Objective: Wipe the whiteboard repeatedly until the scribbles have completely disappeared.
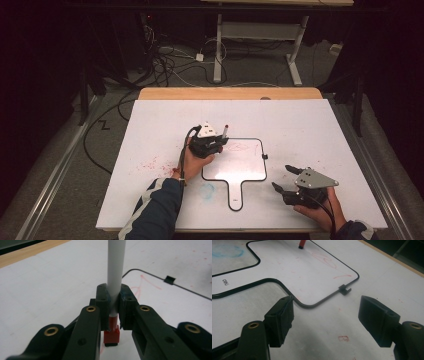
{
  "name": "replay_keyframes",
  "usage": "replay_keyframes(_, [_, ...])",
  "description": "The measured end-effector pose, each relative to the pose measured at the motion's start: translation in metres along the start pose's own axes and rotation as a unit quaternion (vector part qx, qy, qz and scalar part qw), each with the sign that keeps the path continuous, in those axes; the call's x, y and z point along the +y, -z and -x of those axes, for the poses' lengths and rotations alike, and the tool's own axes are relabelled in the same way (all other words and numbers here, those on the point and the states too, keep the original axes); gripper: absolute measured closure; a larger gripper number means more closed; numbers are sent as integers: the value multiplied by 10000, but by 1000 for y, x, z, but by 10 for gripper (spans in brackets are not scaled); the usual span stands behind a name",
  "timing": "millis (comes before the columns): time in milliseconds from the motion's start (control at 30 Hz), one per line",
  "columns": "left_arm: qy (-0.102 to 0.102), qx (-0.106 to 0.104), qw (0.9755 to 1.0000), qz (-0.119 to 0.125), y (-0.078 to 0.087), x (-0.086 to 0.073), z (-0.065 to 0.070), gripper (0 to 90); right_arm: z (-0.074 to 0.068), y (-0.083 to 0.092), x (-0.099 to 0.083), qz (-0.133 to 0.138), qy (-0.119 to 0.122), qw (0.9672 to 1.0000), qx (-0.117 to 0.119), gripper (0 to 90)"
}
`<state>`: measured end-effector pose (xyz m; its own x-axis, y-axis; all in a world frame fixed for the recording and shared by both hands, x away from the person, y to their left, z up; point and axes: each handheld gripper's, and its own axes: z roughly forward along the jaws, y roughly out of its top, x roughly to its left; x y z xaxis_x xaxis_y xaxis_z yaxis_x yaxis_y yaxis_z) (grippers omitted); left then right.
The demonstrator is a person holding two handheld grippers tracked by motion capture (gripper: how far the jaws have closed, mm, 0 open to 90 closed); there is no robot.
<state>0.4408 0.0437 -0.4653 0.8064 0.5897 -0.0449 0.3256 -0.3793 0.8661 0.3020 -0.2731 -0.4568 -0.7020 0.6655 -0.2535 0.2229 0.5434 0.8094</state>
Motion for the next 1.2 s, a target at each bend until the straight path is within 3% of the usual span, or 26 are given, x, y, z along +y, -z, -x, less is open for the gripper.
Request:
replay_keyframes(133, [-158, -45, 9999, 0, -18, 11, 14, 785, -2, -1, 0, -30, 13, 9999, 104, 294])
replay_keyframes(233, [-222, -31, 9997, -3, -20, 12, 15, 785, -2, -2, -1, -66, 23, 9999, 153, 293])
replay_keyframes(400, [-104, 240, 9997, -29, -4, 3, -6, 785, 0, -2, -2, -70, 9, 9999, 152, 292])
replay_keyframes(500, [110, 372, 9992, 16, 11, -6, -20, 785, 0, 0, -2, -56, 0, 9999, 120, 292])
replay_keyframes(633, [60, 532, 9985, -63, 24, -13, -25, 785, -1, -1, -1, -73, 2, 9999, 124, 293])
replay_keyframes(733, [120, 496, 9987, -27, 22, -13, -21, 785, -2, -3, 0, -84, 42, 9999, 132, 292])
replay_keyframes(800, [123, 364, 9993, 10, 15, -10, -14, 785, -3, -3, 0, -80, 42, 9999, 138, 292])
replay_keyframes(900, [-36, 248, 9997, 68, 3, -5, 1, 785, -3, -3, 1, -70, 55, 9998, 150, 292])
replay_keyframes(1000, [-164, 280, 9995, 4, -3, -1, 8, 785, -2, -3, 0, -88, 44, 9998, 154, 291])
replay_keyframes(1100, [-170, 359, 9992, -13, 0, -2, 3, 785, -2, -3, -1, -96, 56, 9998, 160, 292])
replay_keyframes(1200, [52, 461, 9989, 2, 10, -8, -9, 785, -1, 0, -1, -73, 89, 9999, 115, 291])
